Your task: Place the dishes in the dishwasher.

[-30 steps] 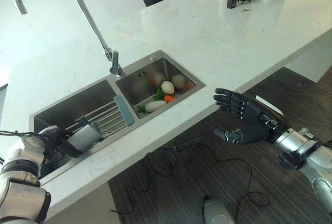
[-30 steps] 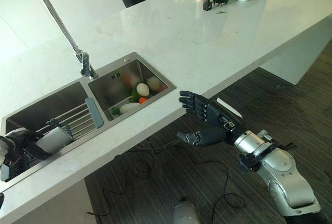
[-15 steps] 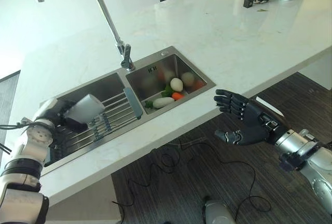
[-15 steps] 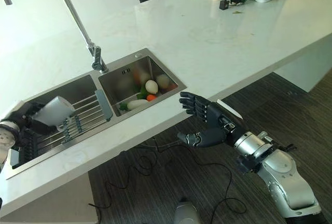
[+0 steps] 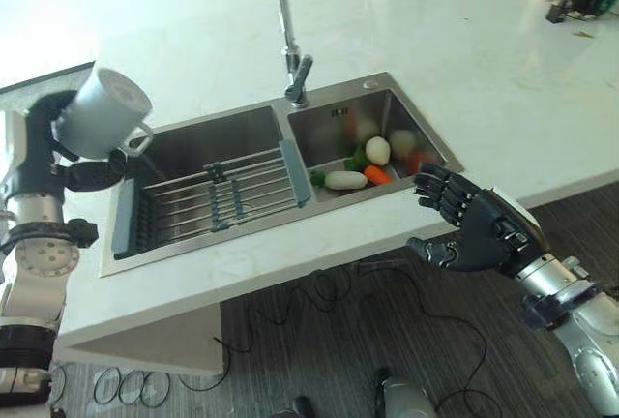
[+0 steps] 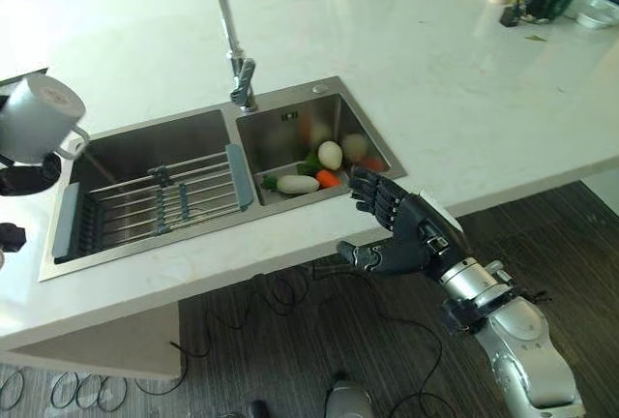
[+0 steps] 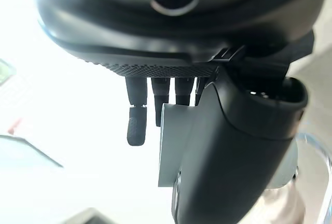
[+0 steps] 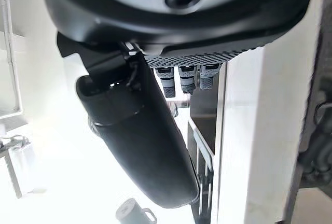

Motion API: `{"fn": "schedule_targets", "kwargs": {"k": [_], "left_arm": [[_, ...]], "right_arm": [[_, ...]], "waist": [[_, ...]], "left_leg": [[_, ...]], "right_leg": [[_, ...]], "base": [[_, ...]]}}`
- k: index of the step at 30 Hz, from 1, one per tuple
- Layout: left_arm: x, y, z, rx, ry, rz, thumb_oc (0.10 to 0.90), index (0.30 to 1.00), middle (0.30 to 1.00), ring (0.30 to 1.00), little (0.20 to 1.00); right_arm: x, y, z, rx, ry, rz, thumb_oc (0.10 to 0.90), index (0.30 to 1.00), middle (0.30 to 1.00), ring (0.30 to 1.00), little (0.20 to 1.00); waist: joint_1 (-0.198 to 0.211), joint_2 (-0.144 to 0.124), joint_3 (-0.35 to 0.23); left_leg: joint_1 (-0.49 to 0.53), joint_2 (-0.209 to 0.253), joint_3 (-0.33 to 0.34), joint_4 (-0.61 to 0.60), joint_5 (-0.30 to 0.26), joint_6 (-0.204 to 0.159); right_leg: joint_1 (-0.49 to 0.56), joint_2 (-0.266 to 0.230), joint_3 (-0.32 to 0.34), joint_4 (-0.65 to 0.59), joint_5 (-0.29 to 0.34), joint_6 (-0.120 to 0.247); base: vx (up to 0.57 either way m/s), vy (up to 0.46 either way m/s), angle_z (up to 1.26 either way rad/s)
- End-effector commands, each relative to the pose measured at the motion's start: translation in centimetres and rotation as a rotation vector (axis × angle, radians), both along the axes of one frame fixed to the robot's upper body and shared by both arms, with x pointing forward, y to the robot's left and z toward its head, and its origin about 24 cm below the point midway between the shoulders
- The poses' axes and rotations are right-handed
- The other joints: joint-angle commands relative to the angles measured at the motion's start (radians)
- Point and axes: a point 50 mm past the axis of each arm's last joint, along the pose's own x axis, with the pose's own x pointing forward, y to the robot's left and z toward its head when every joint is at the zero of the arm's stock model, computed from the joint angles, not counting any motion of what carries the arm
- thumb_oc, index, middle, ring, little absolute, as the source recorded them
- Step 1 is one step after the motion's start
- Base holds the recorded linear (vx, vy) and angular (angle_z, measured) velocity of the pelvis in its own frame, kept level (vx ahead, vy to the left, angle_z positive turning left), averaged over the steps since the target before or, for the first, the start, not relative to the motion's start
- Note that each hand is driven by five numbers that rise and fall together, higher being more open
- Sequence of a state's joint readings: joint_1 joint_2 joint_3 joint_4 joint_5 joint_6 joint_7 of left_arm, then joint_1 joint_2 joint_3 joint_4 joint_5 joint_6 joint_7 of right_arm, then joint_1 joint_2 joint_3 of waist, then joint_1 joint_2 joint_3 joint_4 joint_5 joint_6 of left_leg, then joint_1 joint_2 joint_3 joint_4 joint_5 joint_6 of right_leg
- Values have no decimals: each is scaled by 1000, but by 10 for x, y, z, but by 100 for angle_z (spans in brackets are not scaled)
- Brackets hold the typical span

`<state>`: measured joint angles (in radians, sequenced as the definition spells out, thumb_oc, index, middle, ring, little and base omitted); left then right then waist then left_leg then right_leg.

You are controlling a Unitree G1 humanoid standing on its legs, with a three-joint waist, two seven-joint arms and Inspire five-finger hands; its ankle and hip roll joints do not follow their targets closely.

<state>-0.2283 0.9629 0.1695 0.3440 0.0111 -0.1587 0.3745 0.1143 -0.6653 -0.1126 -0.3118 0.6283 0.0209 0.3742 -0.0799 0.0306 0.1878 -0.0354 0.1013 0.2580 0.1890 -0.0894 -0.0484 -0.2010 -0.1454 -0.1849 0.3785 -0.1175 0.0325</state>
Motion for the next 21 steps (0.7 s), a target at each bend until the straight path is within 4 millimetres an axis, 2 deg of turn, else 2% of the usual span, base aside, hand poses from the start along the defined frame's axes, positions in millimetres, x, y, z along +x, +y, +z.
{"fn": "schedule_targets", "kwargs": {"k": [1, 4, 6, 8, 14, 17, 21], "left_arm": [[-25, -18, 87, 143, -451, -69, 400, 300, 300, 300, 300], [-35, -32, 79, 126, -497, -116, 400, 300, 300, 300, 300], [-37, -34, 76, 117, -506, -121, 400, 300, 300, 300, 300], [-45, -48, 58, 41, -540, -172, 400, 300, 300, 300, 300], [-57, -64, 41, -69, -575, -236, 400, 300, 300, 300, 300], [-66, -77, 25, -181, -589, -303, 400, 300, 300, 300, 300], [-70, -92, 16, -236, -579, -382, 400, 300, 300, 300, 300]], "right_arm": [[-12, 21, 56, 44, -360, 74, 800, 900, 900, 900, 900], [-13, 26, 55, 69, -382, 79, 800, 900, 900, 900, 900], [-14, 28, 55, 77, -388, 83, 800, 900, 900, 900, 900], [-13, 38, 58, 118, -425, 99, 800, 900, 900, 900, 900], [-9, 55, 60, 141, -442, 143, 800, 900, 900, 900, 900], [-5, 67, 62, 154, -442, 179, 800, 900, 900, 900, 900], [-2, 76, 66, 166, -462, 192, 800, 900, 900, 900, 900]], "waist": [[-1, -11, -99], [28, -16, -102], [33, -18, -104], [77, -22, -104], [140, -25, -97], [203, -25, -71], [252, -22, -35]], "left_leg": [[-36, 22, -71, 111, -157, -8], [-41, 25, -91, 111, -152, -13], [-48, 26, -95, 111, -142, -13], [-51, 34, -122, 111, -137, -22], [-73, 54, -150, 111, -98, -41], [-92, 64, -199, 111, -65, -63], [-138, 67, -254, 111, -24, -76]], "right_leg": [[97, -67, 34, -78, -52, 155], [104, -64, 19, -78, -61, 149], [100, -63, 16, -78, -56, 145], [117, -56, -11, -78, -75, 134], [125, -47, -55, -78, -83, 107], [149, -32, -101, -78, -101, 82], [161, -12, -130, -78, -108, 63]], "base": [[-8, -104, 29], [18, -144, 24], [-6, -140, 19], [25, -240, 34], [-4, -152, 30], [-4, -200, 36], [-39, -145, 74]]}}
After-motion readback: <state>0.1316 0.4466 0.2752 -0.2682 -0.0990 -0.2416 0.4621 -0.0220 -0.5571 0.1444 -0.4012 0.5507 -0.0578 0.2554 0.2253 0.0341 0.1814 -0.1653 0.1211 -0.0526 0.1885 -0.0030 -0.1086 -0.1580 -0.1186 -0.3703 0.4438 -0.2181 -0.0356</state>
